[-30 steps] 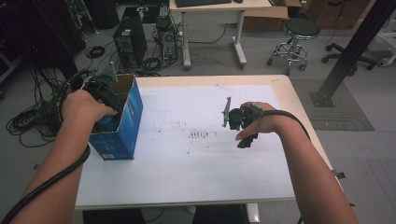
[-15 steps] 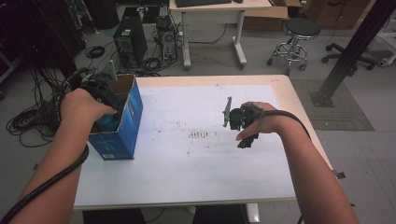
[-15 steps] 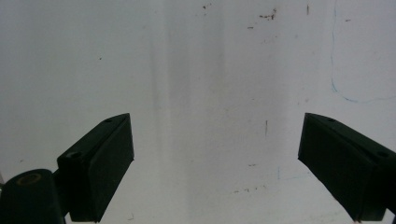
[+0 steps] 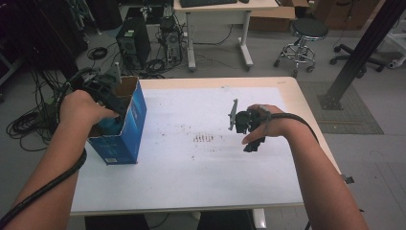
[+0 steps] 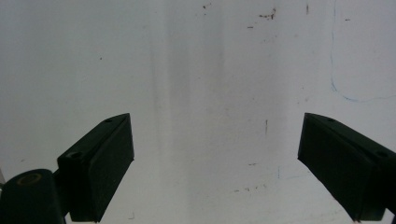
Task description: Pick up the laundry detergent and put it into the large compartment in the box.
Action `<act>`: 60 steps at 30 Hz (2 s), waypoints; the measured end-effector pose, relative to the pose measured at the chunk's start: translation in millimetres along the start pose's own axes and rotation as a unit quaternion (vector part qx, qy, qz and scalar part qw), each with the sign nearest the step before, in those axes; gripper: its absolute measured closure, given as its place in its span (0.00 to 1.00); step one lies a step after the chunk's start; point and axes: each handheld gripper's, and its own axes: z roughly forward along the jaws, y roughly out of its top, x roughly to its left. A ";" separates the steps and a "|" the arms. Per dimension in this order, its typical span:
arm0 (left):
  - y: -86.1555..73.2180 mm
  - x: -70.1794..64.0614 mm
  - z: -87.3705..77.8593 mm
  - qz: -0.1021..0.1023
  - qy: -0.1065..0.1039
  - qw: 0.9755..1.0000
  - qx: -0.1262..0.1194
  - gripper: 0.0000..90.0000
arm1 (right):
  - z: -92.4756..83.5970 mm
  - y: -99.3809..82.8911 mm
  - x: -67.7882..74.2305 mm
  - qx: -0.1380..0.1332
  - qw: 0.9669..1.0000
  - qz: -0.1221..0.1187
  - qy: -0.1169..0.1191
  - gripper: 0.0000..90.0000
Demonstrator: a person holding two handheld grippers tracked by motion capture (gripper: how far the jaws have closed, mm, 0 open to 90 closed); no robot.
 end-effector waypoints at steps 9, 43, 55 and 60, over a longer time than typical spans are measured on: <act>0.2 -2.0 -3.2 0.025 0.000 1.000 0.002 0.12 | -1.0 -1.4 0.1 0.000 1.000 0.002 0.001 0.12; 13.0 -51.1 -61.5 0.211 -0.035 0.974 -0.078 0.00 | -9.5 -6.6 -0.2 0.009 1.000 0.013 0.003 0.10; 24.6 -75.3 -71.2 0.306 -0.053 0.947 -0.082 0.00 | -11.5 -10.9 0.4 0.010 1.000 0.020 0.002 0.10; 28.1 -82.4 -77.7 0.338 -0.066 0.935 -0.084 0.00 | -13.1 -12.4 -0.5 0.009 1.000 0.021 0.002 0.10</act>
